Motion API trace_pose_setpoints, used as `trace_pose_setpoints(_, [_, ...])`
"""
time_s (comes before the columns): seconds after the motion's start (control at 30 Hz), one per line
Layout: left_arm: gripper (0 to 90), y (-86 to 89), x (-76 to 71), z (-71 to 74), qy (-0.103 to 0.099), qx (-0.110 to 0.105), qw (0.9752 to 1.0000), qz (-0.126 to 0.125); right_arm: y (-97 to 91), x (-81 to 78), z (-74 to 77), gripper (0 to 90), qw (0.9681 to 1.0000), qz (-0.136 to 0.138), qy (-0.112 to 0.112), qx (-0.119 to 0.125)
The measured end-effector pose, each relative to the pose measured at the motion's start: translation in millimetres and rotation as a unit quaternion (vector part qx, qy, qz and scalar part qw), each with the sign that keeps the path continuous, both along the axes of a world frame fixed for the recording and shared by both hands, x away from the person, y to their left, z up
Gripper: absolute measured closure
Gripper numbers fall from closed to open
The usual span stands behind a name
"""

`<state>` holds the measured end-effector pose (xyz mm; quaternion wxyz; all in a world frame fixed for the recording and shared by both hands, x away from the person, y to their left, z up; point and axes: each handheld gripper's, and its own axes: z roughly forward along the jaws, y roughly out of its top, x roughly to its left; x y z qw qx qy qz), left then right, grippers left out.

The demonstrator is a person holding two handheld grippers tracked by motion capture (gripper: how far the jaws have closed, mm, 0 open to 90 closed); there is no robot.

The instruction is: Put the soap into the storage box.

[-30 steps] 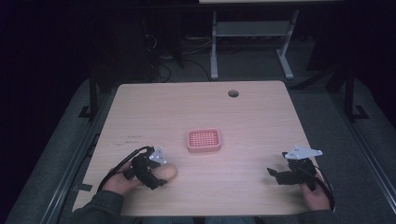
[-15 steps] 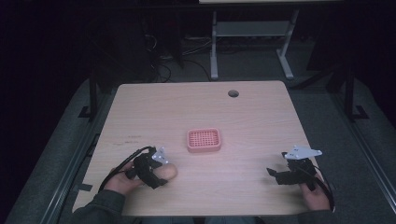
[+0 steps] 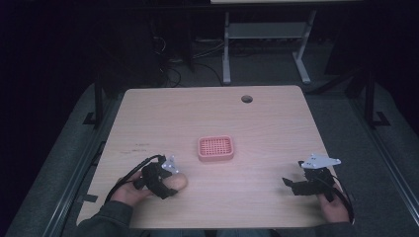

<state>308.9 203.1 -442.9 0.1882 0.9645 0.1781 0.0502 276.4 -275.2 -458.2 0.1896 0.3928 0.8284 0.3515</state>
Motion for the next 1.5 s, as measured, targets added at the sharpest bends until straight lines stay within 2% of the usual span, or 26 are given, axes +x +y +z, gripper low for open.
trace_pose_setpoints(0.3, [32.6,-0.7,-0.1,6.2,-0.003,-0.007,1.0,0.003,-1.0,0.0,0.2,14.1,1.0,0.001,-0.003,0.0])
trace_pose_setpoints(0.57, [32.6,-10.4,7.0,9.1,0.003,0.001,1.0,-0.005,-3.0,-1.1,0.0,14.1,0.9999,-0.003,-0.003,0.009])
trace_pose_setpoints(0.83, [32.6,-18.9,14.1,15.2,0.005,-0.003,0.9999,-0.011,-2.6,-1.8,0.5,14.1,0.9999,-0.002,-0.006,0.011])
trace_pose_setpoints(0.97, [32.6,-20.6,17.0,18.5,0.006,-0.008,0.9999,-0.014,-2.5,-2.2,0.7,14.1,0.9999,-0.002,-0.007,0.012])
trace_pose_setpoints(1.2, [32.6,-23.4,20.1,20.2,0.008,0.0,0.9998,-0.018,-1.3,-2.9,0.9,14.1,0.9999,-0.002,-0.003,0.014])
trace_pose_setpoints(1.5, [32.6,-27.0,25.6,28.0,0.009,-0.003,0.9997,-0.022,-1.0,-2.9,0.9,14.1,0.9999,0.001,-0.006,0.014])
